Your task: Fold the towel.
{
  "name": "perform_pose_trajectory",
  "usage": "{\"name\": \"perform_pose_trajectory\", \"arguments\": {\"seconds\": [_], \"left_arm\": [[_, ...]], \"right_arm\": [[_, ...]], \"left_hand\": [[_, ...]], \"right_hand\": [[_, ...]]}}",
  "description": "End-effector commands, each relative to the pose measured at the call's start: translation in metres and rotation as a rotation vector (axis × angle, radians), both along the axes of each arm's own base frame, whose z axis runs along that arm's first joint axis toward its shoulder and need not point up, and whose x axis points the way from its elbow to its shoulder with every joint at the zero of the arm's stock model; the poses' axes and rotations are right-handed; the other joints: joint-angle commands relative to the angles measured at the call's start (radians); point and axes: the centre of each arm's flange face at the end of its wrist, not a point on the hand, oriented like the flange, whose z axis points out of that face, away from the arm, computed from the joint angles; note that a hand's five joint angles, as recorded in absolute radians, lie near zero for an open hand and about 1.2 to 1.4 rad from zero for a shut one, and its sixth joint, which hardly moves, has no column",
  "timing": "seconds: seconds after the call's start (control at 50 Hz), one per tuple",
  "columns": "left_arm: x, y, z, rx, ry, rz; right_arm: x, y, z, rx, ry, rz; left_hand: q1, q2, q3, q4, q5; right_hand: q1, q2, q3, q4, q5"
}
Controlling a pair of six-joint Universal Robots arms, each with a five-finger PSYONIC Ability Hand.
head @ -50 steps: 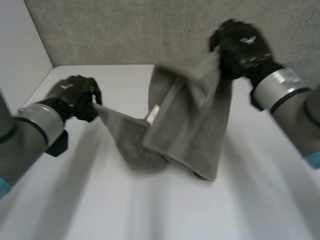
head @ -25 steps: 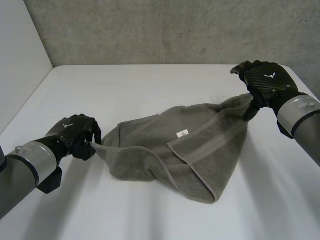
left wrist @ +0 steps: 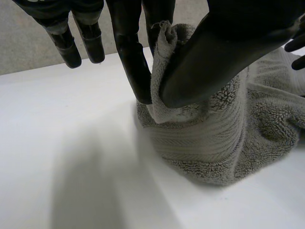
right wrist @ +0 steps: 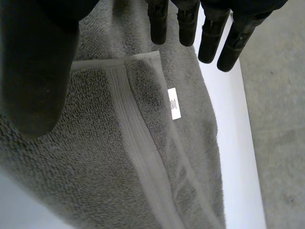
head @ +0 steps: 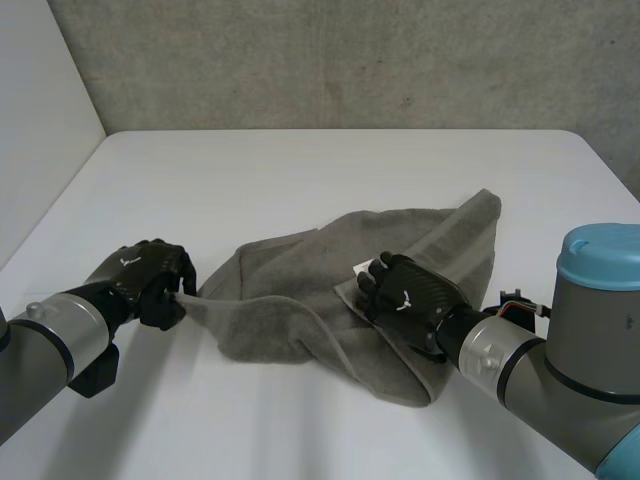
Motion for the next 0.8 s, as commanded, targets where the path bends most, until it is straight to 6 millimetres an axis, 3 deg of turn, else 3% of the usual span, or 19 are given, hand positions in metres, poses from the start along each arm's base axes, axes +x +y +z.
{"name": "perform_pose_trajectory", "arguments": {"seconds": [0.02, 0.22, 0.44, 0.56, 0.8], "left_arm": [[0.000, -0.001, -0.002, -0.006, 0.002, 0.001], [-0.002, 0.000, -0.003, -0.006, 0.002, -0.006], [0.000, -0.002, -0.003, -0.016, 0.005, 0.001], [0.000, -0.002, -0.003, -0.016, 0.005, 0.001], [0.004, -0.006, -0.003, -0.019, 0.006, 0.017]], "right_arm": [[0.005, 0.003, -0.006, -0.071, 0.057, 0.109], [0.007, 0.005, -0.030, -0.100, 0.146, 0.197], [0.008, 0.010, -0.030, -0.101, 0.150, 0.214], [0.007, 0.004, -0.038, -0.093, 0.164, 0.203], [-0.016, -0.030, -0.033, -0.120, 0.169, 0.085]], "left_hand": [[0.086, 0.112, -0.045, -0.056, 0.064], [0.086, 0.112, -0.045, -0.056, 0.064], [0.086, 0.112, -0.045, -0.056, 0.064], [0.086, 0.112, -0.045, -0.056, 0.064], [0.086, 0.112, -0.045, -0.056, 0.064]], "right_hand": [[0.113, 0.090, -0.033, -0.053, 0.106], [0.081, 0.058, -0.033, -0.053, 0.074], [0.092, 0.069, -0.033, -0.053, 0.086], [0.122, 0.099, -0.033, -0.053, 0.115], [0.676, 0.653, -0.033, -0.053, 0.669]]}}
